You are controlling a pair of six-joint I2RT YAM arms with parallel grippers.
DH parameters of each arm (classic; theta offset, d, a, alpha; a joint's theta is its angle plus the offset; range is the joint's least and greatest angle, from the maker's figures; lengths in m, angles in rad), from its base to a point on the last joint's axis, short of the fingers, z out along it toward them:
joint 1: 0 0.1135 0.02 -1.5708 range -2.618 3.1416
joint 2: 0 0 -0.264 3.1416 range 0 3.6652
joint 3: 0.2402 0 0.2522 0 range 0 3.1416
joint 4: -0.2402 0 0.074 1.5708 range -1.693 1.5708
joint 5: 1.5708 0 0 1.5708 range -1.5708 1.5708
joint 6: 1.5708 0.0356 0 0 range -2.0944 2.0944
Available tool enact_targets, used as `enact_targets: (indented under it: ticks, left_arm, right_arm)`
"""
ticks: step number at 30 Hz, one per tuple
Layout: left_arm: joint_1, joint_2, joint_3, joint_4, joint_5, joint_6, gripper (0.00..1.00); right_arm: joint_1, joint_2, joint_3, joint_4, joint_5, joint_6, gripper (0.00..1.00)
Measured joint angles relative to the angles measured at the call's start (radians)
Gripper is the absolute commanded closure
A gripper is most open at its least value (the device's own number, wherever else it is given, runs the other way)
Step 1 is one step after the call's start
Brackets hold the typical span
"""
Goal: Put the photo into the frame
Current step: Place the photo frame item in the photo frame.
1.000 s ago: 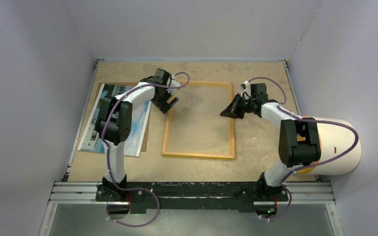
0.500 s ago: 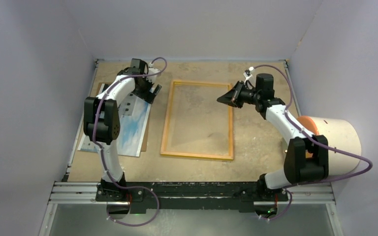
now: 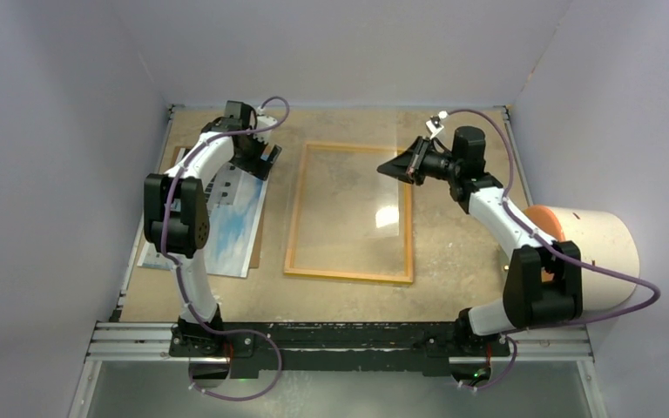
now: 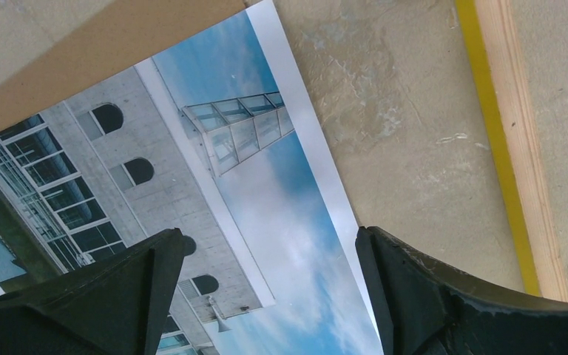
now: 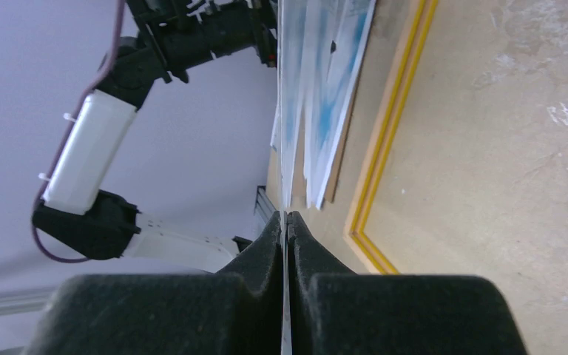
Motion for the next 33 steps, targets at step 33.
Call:
enact_targets:
  ticks: [33]
  left_arm:
    - [-0.041, 0.0, -0.078, 0.027, -0.015, -0.007, 0.07]
  right_arm:
    - [-0.045, 0.143, -0.229, 0.017, 0.153, -0.158, 1.0]
